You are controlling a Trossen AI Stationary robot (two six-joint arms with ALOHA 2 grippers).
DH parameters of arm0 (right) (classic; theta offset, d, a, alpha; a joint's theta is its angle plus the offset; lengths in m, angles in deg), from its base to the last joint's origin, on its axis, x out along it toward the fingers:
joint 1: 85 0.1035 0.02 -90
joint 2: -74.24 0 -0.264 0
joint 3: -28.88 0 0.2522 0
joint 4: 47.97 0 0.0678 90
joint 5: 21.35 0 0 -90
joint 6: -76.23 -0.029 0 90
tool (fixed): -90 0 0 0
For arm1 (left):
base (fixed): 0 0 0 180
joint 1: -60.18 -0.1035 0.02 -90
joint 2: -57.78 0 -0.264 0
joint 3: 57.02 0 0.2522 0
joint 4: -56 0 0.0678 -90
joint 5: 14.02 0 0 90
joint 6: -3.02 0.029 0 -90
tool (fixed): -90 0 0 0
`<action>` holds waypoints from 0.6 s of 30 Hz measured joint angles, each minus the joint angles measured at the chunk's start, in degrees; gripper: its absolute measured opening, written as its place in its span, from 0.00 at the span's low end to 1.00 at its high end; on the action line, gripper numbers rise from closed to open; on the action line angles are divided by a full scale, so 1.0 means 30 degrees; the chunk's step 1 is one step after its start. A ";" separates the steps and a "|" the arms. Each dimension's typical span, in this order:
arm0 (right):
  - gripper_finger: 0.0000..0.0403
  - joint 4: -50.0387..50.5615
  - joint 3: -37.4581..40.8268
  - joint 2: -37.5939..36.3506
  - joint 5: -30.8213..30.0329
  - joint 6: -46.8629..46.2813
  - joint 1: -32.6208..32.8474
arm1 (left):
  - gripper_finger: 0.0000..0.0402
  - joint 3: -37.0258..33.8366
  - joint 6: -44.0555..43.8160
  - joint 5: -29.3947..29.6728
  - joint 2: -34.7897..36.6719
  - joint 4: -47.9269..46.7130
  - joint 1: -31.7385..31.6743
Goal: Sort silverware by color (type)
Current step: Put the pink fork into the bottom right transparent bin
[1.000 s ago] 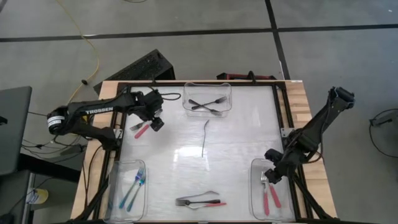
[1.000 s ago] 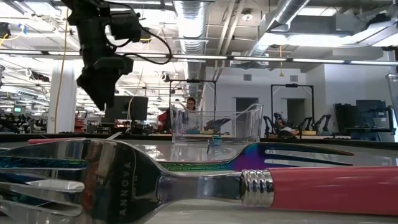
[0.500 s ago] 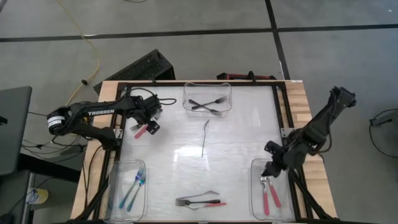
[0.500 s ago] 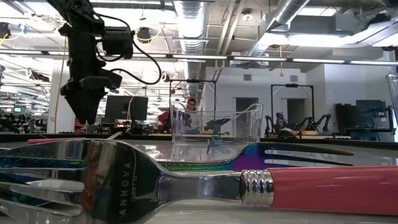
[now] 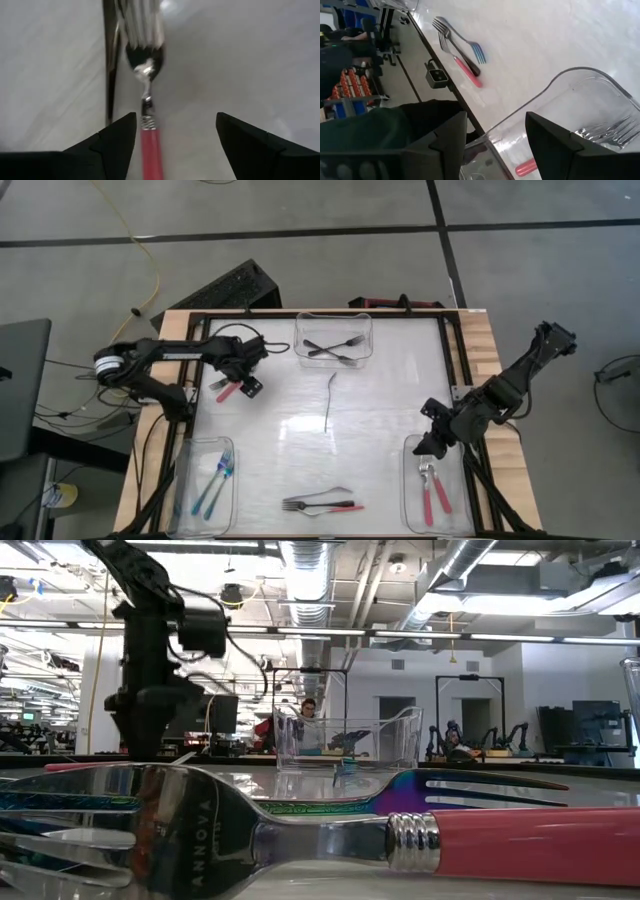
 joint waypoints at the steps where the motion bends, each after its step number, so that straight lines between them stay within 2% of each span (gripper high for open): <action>1: 0.56 0.0024 0.0000 0.0007 0.0000 0.0013 0.0000 | 0.63 0.0000 -0.0006 0.0239 -0.0518 -0.0048 0.0006; 4: 0.56 0.0034 0.0000 0.0007 0.0000 0.0022 0.0124 | 0.58 0.0085 -0.0066 0.0462 -0.1670 0.0000 0.0000; 10: 0.56 0.0012 0.0000 0.0007 -0.0007 -0.0149 0.0484 | 0.45 0.0189 0.0300 -0.0722 -0.2611 0.0177 -0.0044; 13: 0.56 0.0004 0.0000 0.0007 -0.0008 -0.0153 0.0534 | 0.34 0.0150 0.0302 -0.0813 -0.2490 0.0213 -0.0007; 18: 0.56 -0.0060 0.0000 0.0009 -0.0022 -0.0165 0.0503 | 0.09 0.0015 0.0622 -0.0869 -0.2048 0.0228 -0.0017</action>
